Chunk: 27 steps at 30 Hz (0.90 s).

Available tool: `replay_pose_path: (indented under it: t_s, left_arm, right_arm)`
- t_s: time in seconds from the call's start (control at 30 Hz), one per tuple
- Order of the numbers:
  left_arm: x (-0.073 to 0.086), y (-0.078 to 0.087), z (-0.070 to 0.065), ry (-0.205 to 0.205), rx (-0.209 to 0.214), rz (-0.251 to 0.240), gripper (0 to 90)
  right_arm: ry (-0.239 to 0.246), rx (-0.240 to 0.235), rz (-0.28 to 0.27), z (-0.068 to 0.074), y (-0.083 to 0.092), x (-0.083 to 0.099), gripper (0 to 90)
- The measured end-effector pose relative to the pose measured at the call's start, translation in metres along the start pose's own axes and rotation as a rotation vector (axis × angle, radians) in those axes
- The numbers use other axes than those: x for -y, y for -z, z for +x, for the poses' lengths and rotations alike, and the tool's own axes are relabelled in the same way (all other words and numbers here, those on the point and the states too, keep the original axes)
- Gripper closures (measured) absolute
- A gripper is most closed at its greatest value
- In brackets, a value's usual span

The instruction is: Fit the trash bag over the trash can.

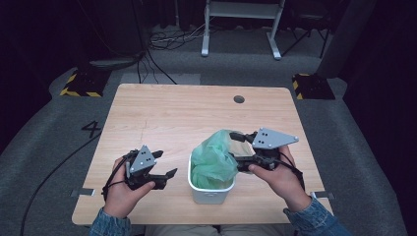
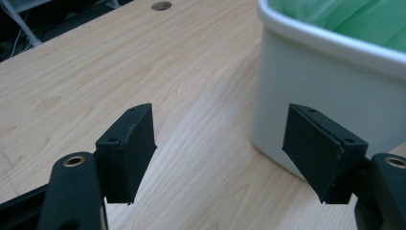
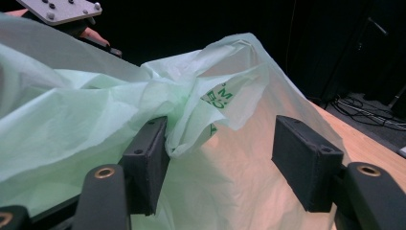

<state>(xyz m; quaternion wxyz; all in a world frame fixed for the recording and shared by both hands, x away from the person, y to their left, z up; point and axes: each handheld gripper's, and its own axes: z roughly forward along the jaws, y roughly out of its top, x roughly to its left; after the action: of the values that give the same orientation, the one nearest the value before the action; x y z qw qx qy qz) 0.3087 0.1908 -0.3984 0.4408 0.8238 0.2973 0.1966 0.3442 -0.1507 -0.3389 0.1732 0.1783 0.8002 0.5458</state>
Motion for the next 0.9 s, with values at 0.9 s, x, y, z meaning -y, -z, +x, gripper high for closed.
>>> replay_pose_path:
  t_s: [0.9]
  left_arm:
    - [-0.041, 0.0, -0.02, -0.074, 0.076, -0.082, 27.1]
  right_arm:
    - [0.028, -0.036, 0.02, 0.011, -0.028, -0.01, 38.4]
